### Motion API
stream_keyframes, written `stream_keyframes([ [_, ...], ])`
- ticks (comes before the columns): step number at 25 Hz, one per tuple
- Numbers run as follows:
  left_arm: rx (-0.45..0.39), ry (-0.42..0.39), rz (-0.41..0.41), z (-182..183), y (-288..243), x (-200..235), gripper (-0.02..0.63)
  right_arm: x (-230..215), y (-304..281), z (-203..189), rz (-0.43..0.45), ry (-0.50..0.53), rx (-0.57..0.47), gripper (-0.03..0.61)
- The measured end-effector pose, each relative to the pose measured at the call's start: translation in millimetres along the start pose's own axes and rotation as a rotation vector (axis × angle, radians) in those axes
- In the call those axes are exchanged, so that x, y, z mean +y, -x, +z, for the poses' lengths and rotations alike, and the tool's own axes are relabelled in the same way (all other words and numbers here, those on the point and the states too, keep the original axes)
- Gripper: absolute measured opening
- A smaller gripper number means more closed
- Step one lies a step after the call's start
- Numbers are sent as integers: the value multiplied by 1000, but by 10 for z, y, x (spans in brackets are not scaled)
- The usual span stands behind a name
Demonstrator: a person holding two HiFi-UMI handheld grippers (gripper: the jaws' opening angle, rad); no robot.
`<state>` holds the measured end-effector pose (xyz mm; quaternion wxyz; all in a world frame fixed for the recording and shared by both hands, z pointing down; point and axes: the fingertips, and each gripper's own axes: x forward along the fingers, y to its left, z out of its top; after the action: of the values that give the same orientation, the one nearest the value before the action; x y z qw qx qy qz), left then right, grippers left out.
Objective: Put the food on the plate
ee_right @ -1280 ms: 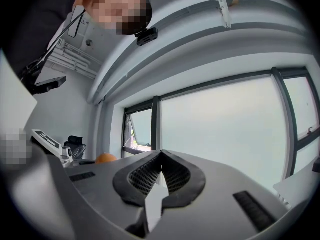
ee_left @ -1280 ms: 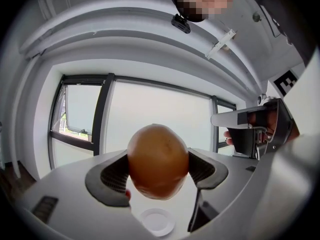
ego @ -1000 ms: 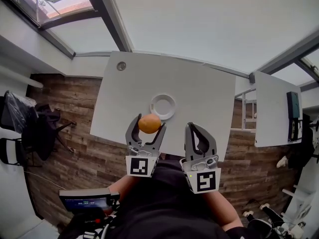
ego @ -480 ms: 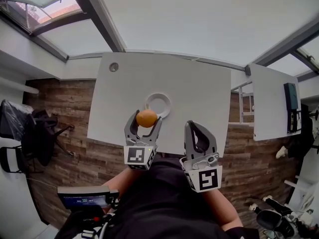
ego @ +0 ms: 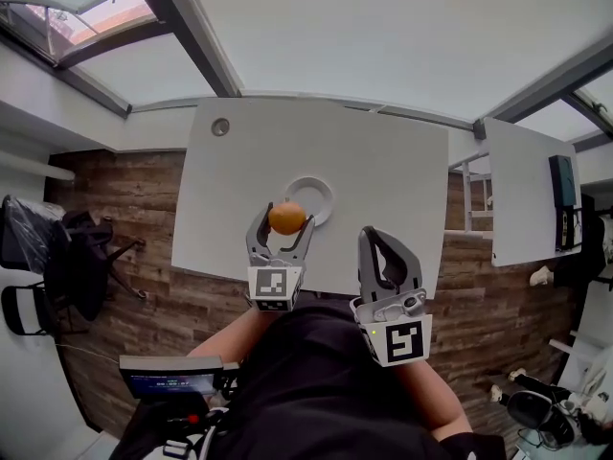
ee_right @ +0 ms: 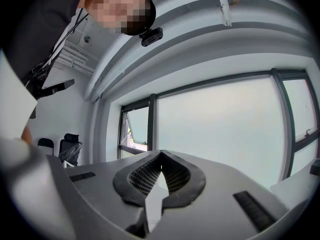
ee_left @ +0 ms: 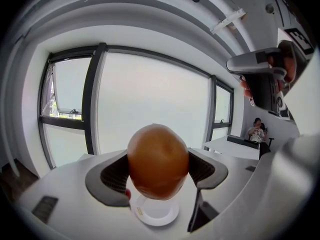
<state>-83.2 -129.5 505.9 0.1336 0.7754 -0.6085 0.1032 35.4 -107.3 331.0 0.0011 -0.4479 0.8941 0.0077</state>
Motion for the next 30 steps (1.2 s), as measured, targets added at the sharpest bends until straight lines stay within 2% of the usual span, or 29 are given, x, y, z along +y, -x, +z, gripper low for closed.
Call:
stream_keyframes([
  [3,16,-5,9,-89,-91,24,336,-70,-4,43,2,-18,-27,5],
  [11,98,-94,-16,-419,-392,47,336,-118,-50,26,-20,43,-7,5],
  [15,121,-73,-26,-495,-489,78,336,-148,-69,-30,-40,42,12,5],
  [19,146,-86,-46,-530,-568,74,336,-231,-41,-137,-76,-4,65,5],
  [24,205,-159,-88,-781,-685,56,336,-248,-32,-136,-89,0,72,5],
  [30,258,-122,-92,-1011,-802,51,336,-364,2,-174,-112,-1,77,5],
])
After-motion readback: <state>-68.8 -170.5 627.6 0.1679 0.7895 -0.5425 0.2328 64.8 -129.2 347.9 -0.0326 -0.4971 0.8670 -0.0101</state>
